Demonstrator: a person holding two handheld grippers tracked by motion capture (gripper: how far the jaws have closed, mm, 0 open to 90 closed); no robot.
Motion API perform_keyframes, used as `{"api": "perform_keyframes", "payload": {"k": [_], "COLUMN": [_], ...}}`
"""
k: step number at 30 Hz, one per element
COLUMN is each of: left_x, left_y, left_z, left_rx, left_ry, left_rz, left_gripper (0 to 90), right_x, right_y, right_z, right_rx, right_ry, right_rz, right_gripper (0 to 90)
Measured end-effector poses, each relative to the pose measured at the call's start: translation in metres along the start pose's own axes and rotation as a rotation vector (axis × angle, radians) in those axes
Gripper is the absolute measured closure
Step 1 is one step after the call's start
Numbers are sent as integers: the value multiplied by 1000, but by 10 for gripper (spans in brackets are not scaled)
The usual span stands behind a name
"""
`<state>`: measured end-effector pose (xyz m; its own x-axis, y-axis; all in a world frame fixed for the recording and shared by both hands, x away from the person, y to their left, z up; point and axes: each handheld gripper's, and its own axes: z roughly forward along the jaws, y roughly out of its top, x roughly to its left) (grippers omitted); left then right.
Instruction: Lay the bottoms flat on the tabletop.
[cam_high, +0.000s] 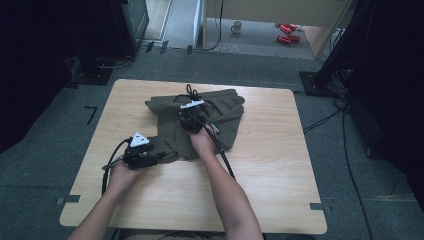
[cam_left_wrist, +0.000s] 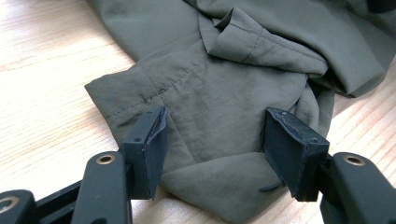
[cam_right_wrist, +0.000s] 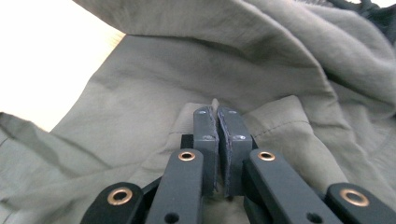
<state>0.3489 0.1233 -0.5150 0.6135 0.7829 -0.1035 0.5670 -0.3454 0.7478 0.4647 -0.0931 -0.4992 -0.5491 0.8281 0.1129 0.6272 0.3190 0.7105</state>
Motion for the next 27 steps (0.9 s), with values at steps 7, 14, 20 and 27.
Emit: {"api": "perform_keyframes", "payload": {"k": [7,14,20,27], "left_x": [0,0,-1,5], "left_y": [0,-1,1,8], "left_z": [0,0,1,-1], "left_rx": [-4,-9,1,28], "left_ry": [1,7,16,9], "left_rz": [3,8,3,-9], "left_gripper": [405,405,406,409], "right_x": [4,14,18,21], "right_y": [2,-11,-32,-48], "right_z": [-31,-67,-97,-124], "right_rx": [-65,-110,-150,-190], "right_ry": [39,36,63,63], "right_rz": [0,-62,-61,-80], "right_gripper": [873,872,871,867]}}
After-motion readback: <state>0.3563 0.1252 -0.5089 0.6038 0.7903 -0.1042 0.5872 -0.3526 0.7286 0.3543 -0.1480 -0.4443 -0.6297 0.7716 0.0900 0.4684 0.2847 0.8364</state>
